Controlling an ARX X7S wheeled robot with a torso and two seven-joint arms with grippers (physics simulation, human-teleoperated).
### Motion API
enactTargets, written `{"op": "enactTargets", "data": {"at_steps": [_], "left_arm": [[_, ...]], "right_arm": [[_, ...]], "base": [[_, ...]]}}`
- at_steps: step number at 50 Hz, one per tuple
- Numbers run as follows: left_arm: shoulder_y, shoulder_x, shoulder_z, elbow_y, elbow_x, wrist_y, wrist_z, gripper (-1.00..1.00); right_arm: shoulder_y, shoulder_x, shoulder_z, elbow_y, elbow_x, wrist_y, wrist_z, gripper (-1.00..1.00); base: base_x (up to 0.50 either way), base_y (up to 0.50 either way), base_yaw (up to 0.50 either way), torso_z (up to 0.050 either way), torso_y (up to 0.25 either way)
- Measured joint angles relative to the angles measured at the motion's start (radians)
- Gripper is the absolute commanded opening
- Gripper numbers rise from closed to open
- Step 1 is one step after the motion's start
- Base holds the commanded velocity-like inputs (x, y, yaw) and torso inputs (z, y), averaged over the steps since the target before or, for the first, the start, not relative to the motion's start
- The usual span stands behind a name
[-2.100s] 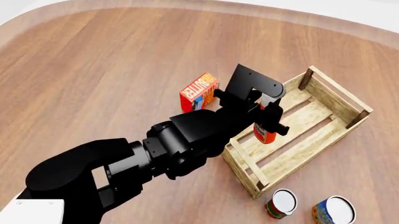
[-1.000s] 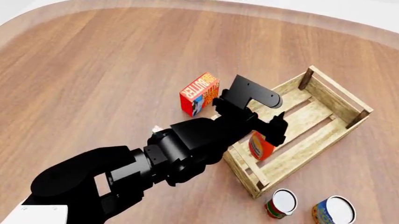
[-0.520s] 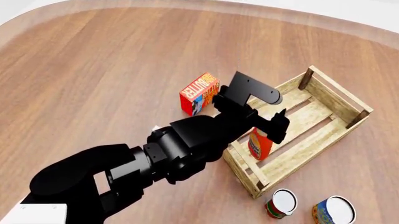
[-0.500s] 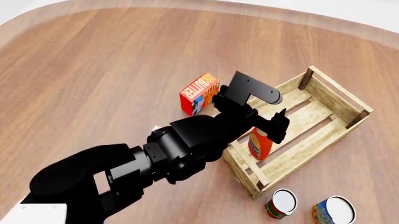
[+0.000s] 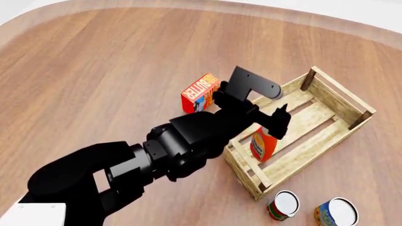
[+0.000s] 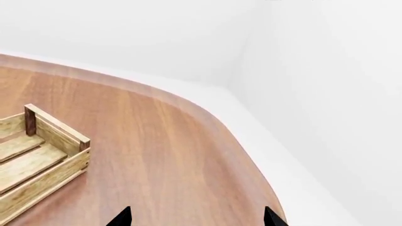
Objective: Pick up the ketchup, and put it in the wooden tray.
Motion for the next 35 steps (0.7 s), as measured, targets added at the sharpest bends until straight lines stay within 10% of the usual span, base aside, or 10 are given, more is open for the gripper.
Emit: {"op": "enactTargets", "data": {"at_steps": [25, 35], "left_arm": [[-0.19, -0.002, 0.01, 0.005, -0.175, 0.051, 0.057, 1.0], [-0.279, -0.159, 0.037, 0.214, -0.154, 0.051, -0.092, 1.0]], "right_arm": [[0.034, 0.002, 0.006, -0.013, -0.04, -0.026, -0.118, 1.0], [0.043, 0.029, -0.076, -0.03, 0.047, -0.091, -0.08, 1.0]], "base": [[0.0, 0.0, 0.0, 0.0, 0.0], [0.0, 0.0, 0.0, 0.0, 0.0]]}}
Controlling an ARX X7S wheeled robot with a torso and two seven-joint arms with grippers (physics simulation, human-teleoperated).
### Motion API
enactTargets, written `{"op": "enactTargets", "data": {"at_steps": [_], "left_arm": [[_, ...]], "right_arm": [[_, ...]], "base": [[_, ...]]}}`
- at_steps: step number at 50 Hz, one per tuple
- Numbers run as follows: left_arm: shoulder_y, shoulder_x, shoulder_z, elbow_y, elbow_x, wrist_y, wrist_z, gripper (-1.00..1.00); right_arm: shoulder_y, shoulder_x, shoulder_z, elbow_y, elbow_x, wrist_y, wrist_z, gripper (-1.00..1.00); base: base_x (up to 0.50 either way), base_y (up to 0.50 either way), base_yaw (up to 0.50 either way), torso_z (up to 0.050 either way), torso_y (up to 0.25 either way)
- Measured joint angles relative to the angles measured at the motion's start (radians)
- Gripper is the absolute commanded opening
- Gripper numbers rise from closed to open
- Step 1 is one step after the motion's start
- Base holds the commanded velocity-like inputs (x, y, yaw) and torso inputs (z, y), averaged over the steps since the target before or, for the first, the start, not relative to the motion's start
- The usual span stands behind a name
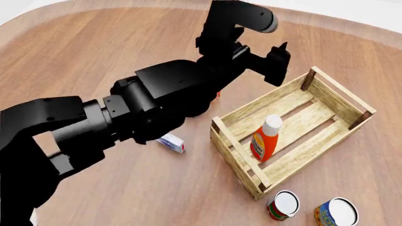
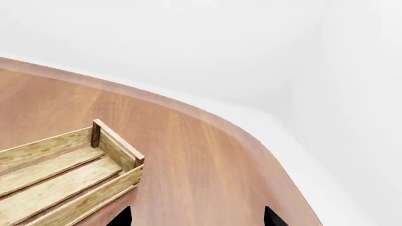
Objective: Pick up the ketchup, and put it in the wooden tray.
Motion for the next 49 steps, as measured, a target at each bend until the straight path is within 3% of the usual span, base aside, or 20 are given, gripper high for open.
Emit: {"op": "enactTargets", "data": {"at_steps": [5, 12, 19, 25, 30, 33, 38, 49], "left_arm": [[-0.022, -0.131, 0.024, 0.16, 0.035, -0.001, -0.101, 1.0], [-0.02, -0.328, 0.06, 0.382, 0.091, 0.006, -0.225, 1.0], [0.016, -0.509, 0.096, 0.559, 0.145, 0.027, -0.316, 1.0], [0.05, -0.643, 0.121, 0.689, 0.185, 0.048, -0.374, 1.0], [0.075, -0.732, 0.134, 0.774, 0.209, 0.067, -0.413, 1.0], [0.089, -0.774, 0.139, 0.81, 0.22, 0.08, -0.433, 1.0], [0.114, -0.828, 0.144, 0.851, 0.235, 0.104, -0.46, 1.0], [0.156, -0.904, 0.149, 0.897, 0.254, 0.148, -0.498, 1.0]], "right_arm": [[0.033, 0.093, -0.129, -0.019, 0.168, -0.03, 0.268, 1.0], [0.013, 0.183, -0.118, -0.016, 0.338, -0.006, 0.422, 1.0], [0.029, 0.29, -0.199, -0.038, 0.477, -0.009, 0.626, 1.0], [0.342, 0.418, -0.567, -0.041, 0.416, -0.02, 0.963, 1.0], [0.578, 0.439, -1.004, -0.045, 0.328, -0.022, 1.13, 1.0], [0.668, 0.434, -1.129, -0.049, 0.37, 0.011, 1.211, 1.0], [0.752, 0.422, -1.192, -0.051, 0.489, 0.069, 1.318, 1.0], [0.817, 0.4, -1.171, -0.048, 0.69, 0.157, 1.445, 1.0]], "base": [[0.0, 0.0, 0.0, 0.0, 0.0], [0.0, 0.0, 0.0, 0.0, 0.0], [0.0, 0.0, 0.0, 0.0, 0.0], [0.0, 0.0, 0.0, 0.0, 0.0], [0.0, 0.0, 0.0, 0.0, 0.0], [0.0, 0.0, 0.0, 0.0, 0.0], [0.0, 0.0, 0.0, 0.0, 0.0], [0.0, 0.0, 0.0, 0.0, 0.0]]}}
